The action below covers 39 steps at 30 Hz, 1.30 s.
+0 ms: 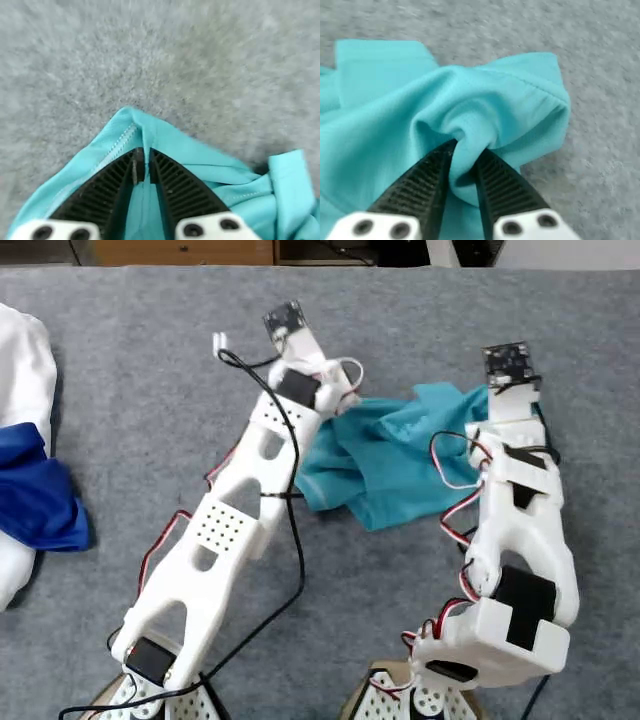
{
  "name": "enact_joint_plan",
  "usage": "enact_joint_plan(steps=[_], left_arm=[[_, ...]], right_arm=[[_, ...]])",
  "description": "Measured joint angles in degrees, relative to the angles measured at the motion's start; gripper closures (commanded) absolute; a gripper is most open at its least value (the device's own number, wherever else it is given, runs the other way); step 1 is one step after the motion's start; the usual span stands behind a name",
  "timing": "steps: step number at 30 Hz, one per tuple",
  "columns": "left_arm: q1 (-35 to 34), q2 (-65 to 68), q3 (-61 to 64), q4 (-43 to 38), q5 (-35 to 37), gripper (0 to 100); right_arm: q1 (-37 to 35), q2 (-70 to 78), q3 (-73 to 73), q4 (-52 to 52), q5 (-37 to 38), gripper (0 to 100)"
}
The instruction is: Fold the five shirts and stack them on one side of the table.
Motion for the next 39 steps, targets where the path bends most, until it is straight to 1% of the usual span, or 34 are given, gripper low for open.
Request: enact_joint_plan(steps=[4, 7, 10, 13, 16, 19, 21, 26, 28, 30, 32, 35, 37, 39], left_arm=[[-2.7, -6.1, 0.0, 5.4, -3.6, 98], [-4.7, -10.8, 0.0, 9.5, -6.1, 98], [-5.7, -16.5, 0.0, 14.5, -9.1, 98], [-5.6, -21.3, 0.0, 19.1, -14.4, 98], [-5.7, -25.5, 0.0, 20.0, -20.3, 98], [-5.8, -31.3, 1.2, 20.1, -26.8, 98], [-5.8, -36.1, 5.0, 20.1, -30.9, 98], [-5.8, -49.8, 20.3, 20.1, -36.7, 98], [-5.8, -55.5, 26.5, 20.1, -37.5, 98], [-6.5, -61.0, 32.3, 20.1, -37.7, 98], [-7.9, -66.2, 36.7, 20.1, -37.9, 98], [-11.3, -73.5, 40.4, 20.1, -38.0, 98], [-14.1, -78.1, 42.1, 20.1, -38.0, 98], [-14.9, -82.7, 45.6, 20.1, -38.2, 98]], right_arm=[[4.0, -2.6, -0.6, 3.3, 0.0, 85.4], [4.8, -5.6, -1.5, 6.5, 0.0, 80.0], [5.3, -8.9, -1.6, 10.7, 0.0, 79.6], [5.7, -13.4, -1.6, 15.7, 0.0, 79.6], [7.6, -18.5, -1.6, 20.7, 0.3, 79.6], [9.9, -22.9, -1.6, 24.5, 3.1, 79.6], [11.1, -25.1, -1.6, 26.4, 4.8, 79.6], [12.0, -26.9, -1.6, 30.2, 7.1, 79.6], [9.8, -26.9, -1.6, 32.8, 7.2, 79.6], [5.8, -26.9, -1.6, 33.3, 7.2, 79.6], [0.7, -26.9, -1.0, 32.3, 7.2, 79.6], [-6.7, -26.9, -0.5, 29.5, 6.2, 79.6], [-9.2, -26.9, -0.7, 28.9, 4.6, 79.6], [-9.7, -26.9, -2.9, 28.9, 3.0, 79.7]])
